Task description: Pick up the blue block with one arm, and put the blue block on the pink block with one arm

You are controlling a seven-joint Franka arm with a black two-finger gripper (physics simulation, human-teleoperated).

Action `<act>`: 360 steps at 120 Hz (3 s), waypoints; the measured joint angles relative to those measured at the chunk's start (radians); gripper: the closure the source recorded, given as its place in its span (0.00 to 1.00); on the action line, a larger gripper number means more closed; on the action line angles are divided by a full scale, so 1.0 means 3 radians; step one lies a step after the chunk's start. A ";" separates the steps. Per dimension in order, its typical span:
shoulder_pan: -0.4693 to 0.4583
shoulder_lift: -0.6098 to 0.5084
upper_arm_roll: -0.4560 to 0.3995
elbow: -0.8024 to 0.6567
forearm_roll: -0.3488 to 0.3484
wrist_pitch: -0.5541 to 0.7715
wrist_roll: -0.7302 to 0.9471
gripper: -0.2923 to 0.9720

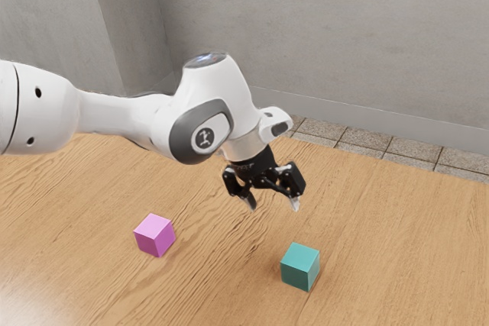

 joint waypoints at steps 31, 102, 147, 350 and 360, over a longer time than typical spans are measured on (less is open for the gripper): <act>-0.0007 0.0059 -0.0015 0.0002 0.0237 -0.0148 -0.0191 0.23; -0.0032 0.0995 -0.0162 0.0732 0.0374 -0.0339 -0.0109 0.24; -0.0067 0.1307 -0.0161 0.0880 0.0312 -0.0269 -0.0014 0.24; 0.0036 -0.0550 0.1380 -0.0607 0.1035 -0.0665 0.0825 0.50; -0.0061 -0.0545 0.1395 -0.0624 0.1061 -0.0682 0.0958 0.50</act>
